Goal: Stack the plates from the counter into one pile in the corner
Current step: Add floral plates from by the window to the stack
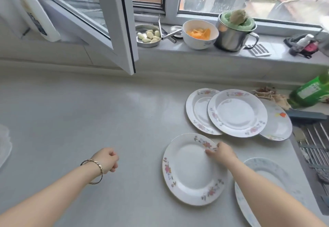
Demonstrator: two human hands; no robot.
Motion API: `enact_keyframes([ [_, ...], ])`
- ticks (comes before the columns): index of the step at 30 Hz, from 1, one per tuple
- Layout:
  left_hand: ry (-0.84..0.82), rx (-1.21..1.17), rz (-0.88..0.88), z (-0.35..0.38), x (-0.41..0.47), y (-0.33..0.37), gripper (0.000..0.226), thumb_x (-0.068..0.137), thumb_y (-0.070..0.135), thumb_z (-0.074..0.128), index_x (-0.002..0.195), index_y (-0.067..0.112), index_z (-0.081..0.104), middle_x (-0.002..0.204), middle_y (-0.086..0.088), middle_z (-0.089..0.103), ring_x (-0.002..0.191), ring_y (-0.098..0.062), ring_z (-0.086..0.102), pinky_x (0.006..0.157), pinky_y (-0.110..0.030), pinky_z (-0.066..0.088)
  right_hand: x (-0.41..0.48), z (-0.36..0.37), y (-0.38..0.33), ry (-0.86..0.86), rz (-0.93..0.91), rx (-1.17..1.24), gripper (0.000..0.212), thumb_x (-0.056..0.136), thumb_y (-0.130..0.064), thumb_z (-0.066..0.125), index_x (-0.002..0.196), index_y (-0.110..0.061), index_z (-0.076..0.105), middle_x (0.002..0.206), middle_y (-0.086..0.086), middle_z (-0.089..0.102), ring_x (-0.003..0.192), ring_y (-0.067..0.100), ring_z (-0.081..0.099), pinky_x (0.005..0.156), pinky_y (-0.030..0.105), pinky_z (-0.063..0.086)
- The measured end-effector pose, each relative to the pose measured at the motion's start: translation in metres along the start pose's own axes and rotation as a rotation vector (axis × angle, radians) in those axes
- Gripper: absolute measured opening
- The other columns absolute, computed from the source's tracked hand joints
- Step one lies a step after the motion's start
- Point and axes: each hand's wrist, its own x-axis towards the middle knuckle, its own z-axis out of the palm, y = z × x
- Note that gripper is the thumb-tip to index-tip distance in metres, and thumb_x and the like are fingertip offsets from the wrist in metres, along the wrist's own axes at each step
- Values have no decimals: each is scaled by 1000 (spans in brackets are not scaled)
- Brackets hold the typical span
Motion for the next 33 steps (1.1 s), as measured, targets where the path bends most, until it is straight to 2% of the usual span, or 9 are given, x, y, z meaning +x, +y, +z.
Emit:
enact_keyframes([
  [4, -8, -75, -54, -2, -6, -4, 22, 92, 7, 43, 71, 11, 45, 66, -5, 57, 55, -15, 55, 51, -21, 34, 5, -9, 6, -27, -73, 123, 38, 77, -40, 69, 65, -19, 39, 69, -6, 47, 68, 16, 48, 61, 29, 37],
  [8, -14, -170, -99, -10, -10, -15, 17, 92, 8, 44, 76, 10, 48, 69, -6, 59, 58, -16, 57, 53, -22, 36, -4, -25, 4, -92, -172, 285, 30, 71, -32, 78, 75, -8, 60, 71, 4, 59, 64, 19, 57, 62, 28, 44],
  [13, 12, -297, -123, -31, -15, -47, 14, 92, 8, 45, 79, 9, 49, 69, -7, 58, 58, -17, 57, 55, -21, 37, -44, -30, -39, -142, -254, 376, 24, 75, -21, 76, 80, 2, 70, 75, 7, 63, 64, 17, 60, 61, 25, 49],
  [17, 46, -358, -169, -56, -19, -98, 15, 92, 9, 45, 77, 10, 50, 67, -6, 58, 57, -17, 57, 54, -20, 35, -88, -7, -104, -141, -336, 466, 12, 80, -19, 72, 75, -8, 71, 75, 2, 67, 52, 2, 64, 45, 12, 47],
  [20, 90, -416, -206, -82, -22, -145, 22, 92, 8, 43, 70, 12, 46, 63, -5, 54, 53, -16, 54, 54, -20, 31, -128, 21, -170, -160, -396, 574, 11, 82, -20, 70, 86, -10, 70, 77, 4, 68, 61, 11, 63, 53, 19, 52],
  [25, 169, -464, -258, -137, -29, -233, 26, 92, 7, 43, 66, 12, 46, 57, -4, 54, 27, -5, 50, 48, -17, 31, -190, 84, -286, -243, -413, 780, 12, 84, -24, 67, 78, -15, 65, 76, 2, 66, 64, 13, 62, 50, 19, 54],
  [28, 215, -495, -279, -174, -35, -283, 26, 92, 7, 41, 67, 11, 46, 58, -4, 54, 36, -10, 52, 45, -17, 30, -227, 126, -352, -313, -421, 845, 15, 85, -26, 66, 76, -15, 63, 75, 2, 65, 59, 14, 62, 49, 18, 53],
  [31, 251, -519, -274, -204, -40, -326, 28, 93, 5, 39, 66, 11, 44, 60, -6, 50, 46, -14, 47, 30, -11, 30, -259, 167, -405, -351, -421, 882, 13, 85, -24, 67, 76, -15, 62, 76, 2, 65, 62, 15, 62, 54, 22, 55],
  [33, 278, -526, -276, -221, -41, -352, 28, 92, 4, 40, 66, 12, 43, 59, -5, 49, 48, -15, 44, 27, -9, 28, -274, 190, -431, -353, -396, 910, 13, 84, -22, 68, 74, -15, 61, 75, 1, 64, 64, 15, 61, 48, 18, 53],
])
